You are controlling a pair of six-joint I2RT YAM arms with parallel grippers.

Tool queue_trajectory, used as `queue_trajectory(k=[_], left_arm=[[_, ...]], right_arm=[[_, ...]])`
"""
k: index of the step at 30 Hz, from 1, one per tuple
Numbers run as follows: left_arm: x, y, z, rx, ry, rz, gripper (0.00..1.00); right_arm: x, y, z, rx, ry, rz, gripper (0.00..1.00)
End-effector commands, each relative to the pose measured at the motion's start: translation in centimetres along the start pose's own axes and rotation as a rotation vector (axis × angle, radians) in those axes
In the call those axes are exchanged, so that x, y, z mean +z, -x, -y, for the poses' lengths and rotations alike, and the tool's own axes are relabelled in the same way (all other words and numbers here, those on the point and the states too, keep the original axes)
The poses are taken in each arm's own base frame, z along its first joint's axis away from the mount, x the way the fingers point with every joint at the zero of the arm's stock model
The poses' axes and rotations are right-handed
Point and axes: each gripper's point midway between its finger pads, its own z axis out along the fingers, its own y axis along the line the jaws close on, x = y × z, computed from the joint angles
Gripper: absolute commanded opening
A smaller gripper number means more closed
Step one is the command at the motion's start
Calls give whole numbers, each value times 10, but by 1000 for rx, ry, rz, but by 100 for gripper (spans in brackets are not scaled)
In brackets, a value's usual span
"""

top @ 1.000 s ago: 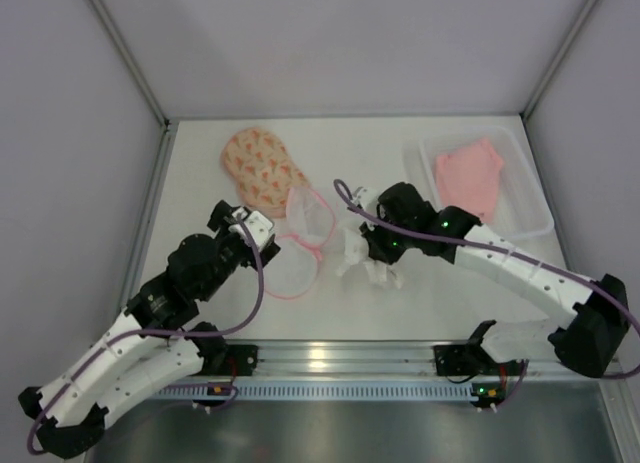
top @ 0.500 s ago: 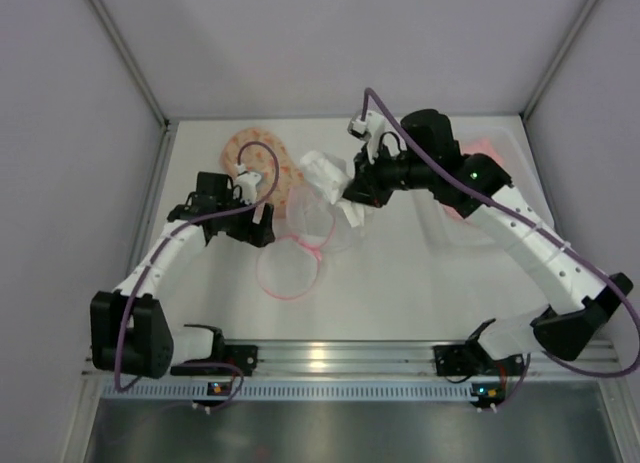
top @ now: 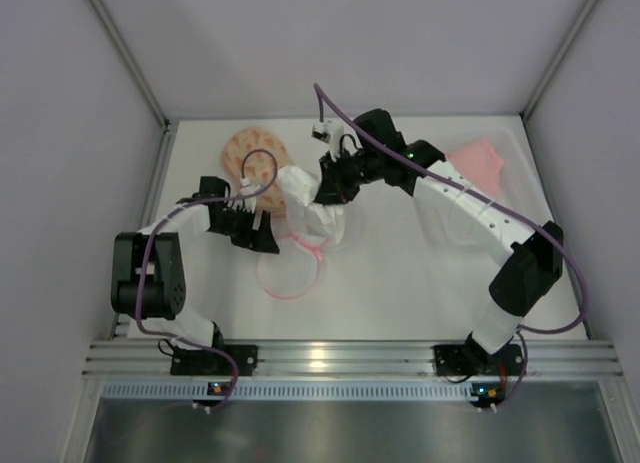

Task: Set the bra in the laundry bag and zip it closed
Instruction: Place the bra in the laundry bag.

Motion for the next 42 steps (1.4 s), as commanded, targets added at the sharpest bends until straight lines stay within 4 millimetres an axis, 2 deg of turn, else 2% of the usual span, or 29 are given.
queue_trajectory(k=[1, 6, 10, 11, 13, 14, 15, 19, 20, 21, 23, 25, 27, 28, 29, 33, 35, 38, 42], left_arm=[[7, 3, 9, 44, -113, 39, 83], [15, 5, 4, 21, -133, 26, 79], [24, 4, -2, -12, -156, -3, 49], [24, 3, -2, -13, -163, -5, 34], [22, 7, 2, -14, -178, 6, 20], [18, 12, 7, -14, -192, 26, 7], [14, 16, 12, -16, -213, 44, 1], [-5, 28, 34, 11, -255, 102, 0], [-11, 32, 40, 25, -260, 123, 0], [-14, 33, 44, 16, -268, 125, 0], [-20, 33, 52, 10, -289, 125, 0], [-23, 32, 58, 1, -307, 115, 0], [-26, 32, 62, 2, -316, 118, 0], [-29, 32, 65, 4, -323, 122, 0], [-30, 31, 66, 4, -323, 125, 0], [-32, 32, 68, 13, -316, 131, 0], [-34, 35, 69, 31, -317, 136, 0], [-39, 40, 70, 44, -312, 142, 0], [-51, 53, 79, 72, -309, 176, 0]], right_arm=[[-9, 46, -15, -62, 50, 146, 0], [-1, 47, -9, -70, 32, 146, 0], [5, 46, -1, -79, 9, 139, 0], [6, 46, 1, -84, 2, 138, 0], [5, 46, 5, -100, -24, 138, 0], [5, 45, 7, -98, -34, 136, 0], [5, 44, 11, -129, -47, 131, 0], [4, 45, 12, -177, -53, 162, 0], [8, 39, 14, -162, -50, 161, 0], [7, 50, 11, -184, -40, 213, 0], [13, 45, 13, -166, -30, 222, 0], [22, 43, 18, -171, -27, 222, 0], [30, 33, 33, -186, -69, 199, 0], [30, 36, 37, -208, -88, 220, 0], [32, 26, 52, -196, -127, 211, 0], [23, 18, 77, -174, -199, 222, 0], [24, 5, 88, -171, -231, 184, 0], [27, -11, 97, -194, -257, 142, 0], [32, -45, 99, -189, -231, 29, 0]])
